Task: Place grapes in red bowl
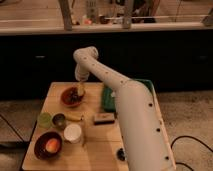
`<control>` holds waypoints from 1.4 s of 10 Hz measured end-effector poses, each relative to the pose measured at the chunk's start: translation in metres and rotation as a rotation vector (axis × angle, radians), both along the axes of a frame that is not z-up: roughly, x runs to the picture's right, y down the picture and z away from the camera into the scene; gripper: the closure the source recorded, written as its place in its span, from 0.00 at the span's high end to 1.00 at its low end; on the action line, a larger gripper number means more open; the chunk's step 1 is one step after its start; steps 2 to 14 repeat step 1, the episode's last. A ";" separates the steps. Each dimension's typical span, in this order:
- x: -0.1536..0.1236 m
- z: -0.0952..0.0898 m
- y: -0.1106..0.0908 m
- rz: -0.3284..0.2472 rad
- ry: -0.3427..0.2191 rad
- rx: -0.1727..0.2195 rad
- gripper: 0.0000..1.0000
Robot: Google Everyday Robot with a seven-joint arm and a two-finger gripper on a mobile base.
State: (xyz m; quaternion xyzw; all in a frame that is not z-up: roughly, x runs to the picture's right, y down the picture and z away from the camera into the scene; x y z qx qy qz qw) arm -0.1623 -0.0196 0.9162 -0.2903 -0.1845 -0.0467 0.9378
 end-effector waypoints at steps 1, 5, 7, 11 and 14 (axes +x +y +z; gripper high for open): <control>0.000 0.000 0.000 0.000 0.000 0.000 0.80; 0.000 0.000 0.000 0.000 0.000 0.000 0.80; 0.000 0.000 0.000 0.000 0.000 0.000 0.80; 0.000 0.000 0.000 0.000 0.000 0.000 0.80; 0.000 0.000 0.000 0.000 0.000 0.000 0.80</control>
